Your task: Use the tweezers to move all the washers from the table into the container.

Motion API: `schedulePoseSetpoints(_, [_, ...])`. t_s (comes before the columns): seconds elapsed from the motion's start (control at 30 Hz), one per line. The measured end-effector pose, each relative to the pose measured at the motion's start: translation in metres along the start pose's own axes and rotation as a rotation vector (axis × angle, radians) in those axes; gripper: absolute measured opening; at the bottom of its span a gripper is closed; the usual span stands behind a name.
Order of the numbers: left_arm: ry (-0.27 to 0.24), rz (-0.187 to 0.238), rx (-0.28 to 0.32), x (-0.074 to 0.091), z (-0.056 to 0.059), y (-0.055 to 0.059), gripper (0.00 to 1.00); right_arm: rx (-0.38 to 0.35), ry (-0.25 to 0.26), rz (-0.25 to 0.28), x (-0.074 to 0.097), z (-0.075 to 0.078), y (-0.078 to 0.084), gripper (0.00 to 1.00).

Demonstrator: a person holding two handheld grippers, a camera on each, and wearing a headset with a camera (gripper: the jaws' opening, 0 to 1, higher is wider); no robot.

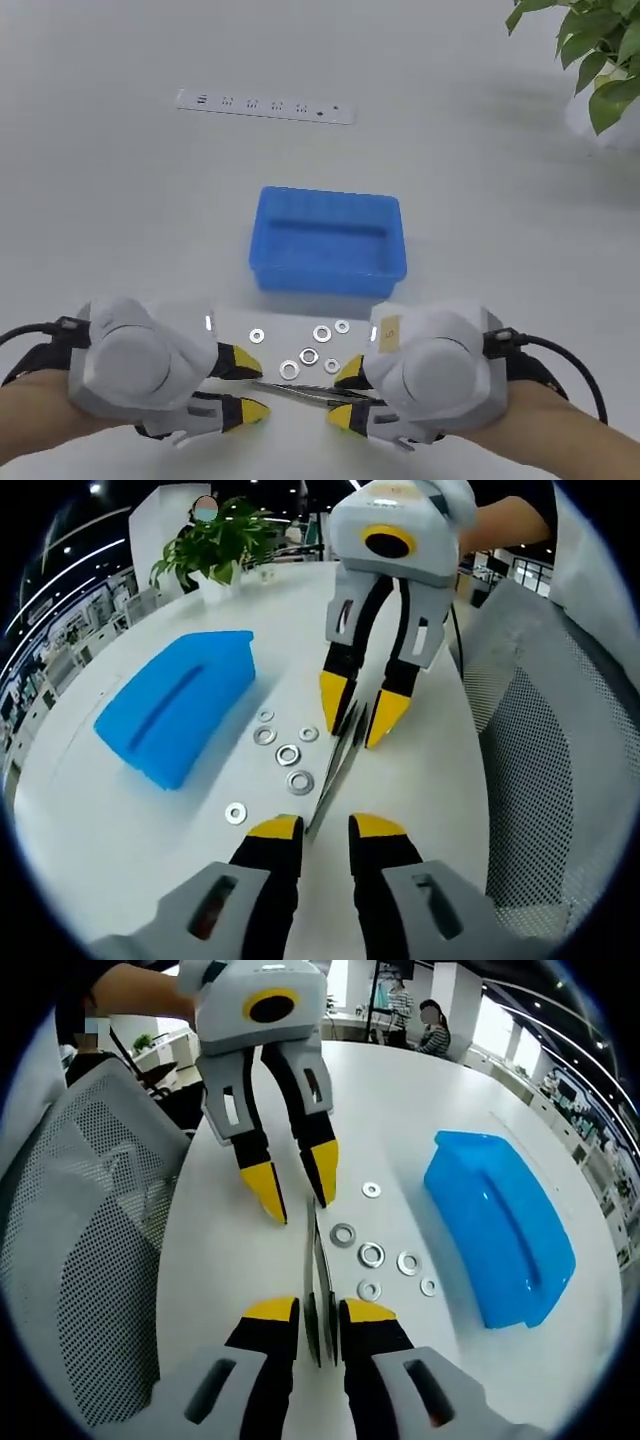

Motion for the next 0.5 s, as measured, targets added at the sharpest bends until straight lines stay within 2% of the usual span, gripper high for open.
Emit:
schedulePoseSetpoints(0.1, [0.004,-0.007,-0.009,-0.0005,-0.0018,-0.0015,0.19,-0.001,-0.001,-0.005,-0.0003,0.0017,-0.0001,0.16])
schedulePoseSetpoints(0.2, [-0.025,-0.037,-0.008,-0.0002,-0.0067,-0.0026,0.09,0.014,0.008,-0.01,-0.0012,0.0033,-0.0022,0.12])
schedulePoseSetpoints(0.23, [-0.032,-0.055,-0.035,0.0006,-0.0078,-0.0029,0.08,0.016,0.005,-0.015,-0.0008,0.0031,-0.0025,0.12])
schedulePoseSetpoints(0.37, [-0.006,-0.108,-0.118,-0.0001,-0.0065,-0.0082,0.07,0.049,0.005,-0.047,-0.0009,0.0021,-0.0065,0.11])
schedulePoseSetpoints(0.5, [-0.005,-0.108,-0.123,0.0004,-0.0068,-0.0073,0.06,0.062,-0.002,-0.049,-0.0003,0.0027,-0.0058,0.11])
Point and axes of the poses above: the centre of the closed fingertips' face, and the gripper's own axes: x roughly backward along the fingers, z roughly to its right, y roughly out of its underside, the point moved 10 cm from there along x, roughly backward along the fingers, and after that the axes turned 13 degrees about -z, right-handed, at the moved point
